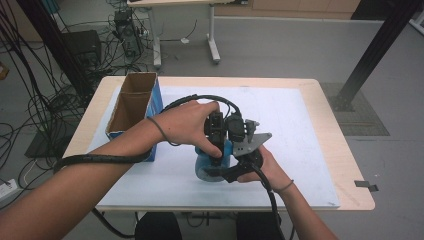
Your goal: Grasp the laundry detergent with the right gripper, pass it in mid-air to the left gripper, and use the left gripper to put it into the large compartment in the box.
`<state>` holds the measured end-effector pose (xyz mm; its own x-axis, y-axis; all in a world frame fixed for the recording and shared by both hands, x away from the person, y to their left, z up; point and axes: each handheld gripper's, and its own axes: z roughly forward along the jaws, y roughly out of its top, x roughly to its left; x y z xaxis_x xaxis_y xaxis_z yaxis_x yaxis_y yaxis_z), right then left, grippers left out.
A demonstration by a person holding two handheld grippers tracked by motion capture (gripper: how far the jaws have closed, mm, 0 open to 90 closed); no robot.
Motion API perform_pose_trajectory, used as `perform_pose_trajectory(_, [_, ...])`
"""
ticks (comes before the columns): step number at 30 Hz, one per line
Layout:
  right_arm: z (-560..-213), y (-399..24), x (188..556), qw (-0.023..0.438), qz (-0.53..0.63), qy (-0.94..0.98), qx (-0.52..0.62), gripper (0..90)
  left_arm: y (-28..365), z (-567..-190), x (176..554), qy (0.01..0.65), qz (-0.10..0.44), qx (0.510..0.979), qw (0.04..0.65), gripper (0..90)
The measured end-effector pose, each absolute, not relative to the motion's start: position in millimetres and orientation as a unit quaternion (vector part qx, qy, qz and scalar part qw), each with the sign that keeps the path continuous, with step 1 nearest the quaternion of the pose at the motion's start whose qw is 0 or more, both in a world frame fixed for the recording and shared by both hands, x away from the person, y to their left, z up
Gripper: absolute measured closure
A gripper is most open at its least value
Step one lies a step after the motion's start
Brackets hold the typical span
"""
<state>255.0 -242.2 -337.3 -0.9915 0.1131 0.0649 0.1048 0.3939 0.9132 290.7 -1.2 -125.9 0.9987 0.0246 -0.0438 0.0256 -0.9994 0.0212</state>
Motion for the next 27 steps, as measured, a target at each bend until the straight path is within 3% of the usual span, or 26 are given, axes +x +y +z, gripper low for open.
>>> perform_pose_trajectory(27, [-340.3, -245.6, 252.3, 0.006, 0.559, 0.827, 0.066, 41.6, -0.4, -121.0, 291.5, 0.022, -0.026, 0.999, 0.01, 38.3])
